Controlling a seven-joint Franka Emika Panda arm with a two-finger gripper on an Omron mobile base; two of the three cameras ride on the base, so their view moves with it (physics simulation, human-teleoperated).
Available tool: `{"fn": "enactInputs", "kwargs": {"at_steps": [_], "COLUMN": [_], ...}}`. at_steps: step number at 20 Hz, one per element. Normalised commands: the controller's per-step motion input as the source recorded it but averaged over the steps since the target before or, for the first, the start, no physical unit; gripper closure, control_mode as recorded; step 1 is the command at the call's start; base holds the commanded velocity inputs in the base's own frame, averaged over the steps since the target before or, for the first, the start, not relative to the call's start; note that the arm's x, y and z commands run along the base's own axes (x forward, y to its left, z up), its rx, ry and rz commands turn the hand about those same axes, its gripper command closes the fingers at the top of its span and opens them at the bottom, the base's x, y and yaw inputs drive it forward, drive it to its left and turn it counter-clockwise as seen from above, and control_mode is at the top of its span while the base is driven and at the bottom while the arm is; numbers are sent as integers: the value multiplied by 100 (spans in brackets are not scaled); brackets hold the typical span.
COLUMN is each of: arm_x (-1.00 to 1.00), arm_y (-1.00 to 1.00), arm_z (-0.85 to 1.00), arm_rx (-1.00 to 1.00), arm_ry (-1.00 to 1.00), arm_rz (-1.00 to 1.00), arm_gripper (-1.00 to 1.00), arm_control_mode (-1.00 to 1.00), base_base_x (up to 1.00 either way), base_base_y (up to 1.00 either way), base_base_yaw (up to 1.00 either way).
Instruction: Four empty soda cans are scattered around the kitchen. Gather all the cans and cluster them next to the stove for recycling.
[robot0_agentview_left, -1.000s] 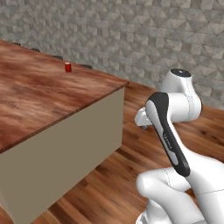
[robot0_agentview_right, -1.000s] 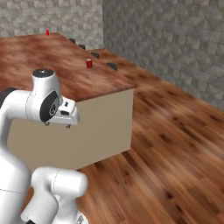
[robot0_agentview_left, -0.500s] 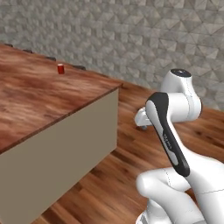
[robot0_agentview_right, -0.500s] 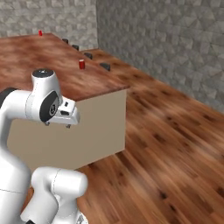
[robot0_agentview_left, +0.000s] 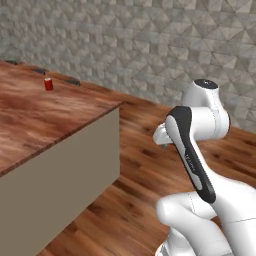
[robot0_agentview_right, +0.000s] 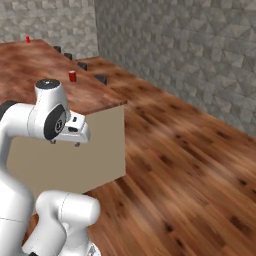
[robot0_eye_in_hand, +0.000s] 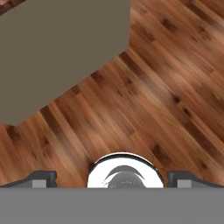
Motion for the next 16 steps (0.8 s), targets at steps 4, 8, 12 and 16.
{"fn": "enactInputs", "kwargs": {"at_steps": [4, 8, 12, 16], "arm_x": [0, 0, 0, 0], "arm_y": [0, 0, 0, 0], "arm_z": [0, 0, 0, 0], "arm_rx": [0, 0, 0, 0], "arm_ry": [0, 0, 0, 0], "arm_rz": [0, 0, 0, 0], "arm_gripper": [-100, -100, -100, -100], "arm_control_mode": [100, 100, 100, 100], "base_base_x": [45, 46, 42, 37], "base_base_y": [-64, -67, -66, -67], "base_base_yaw": [-14, -12, -11, -9]}}
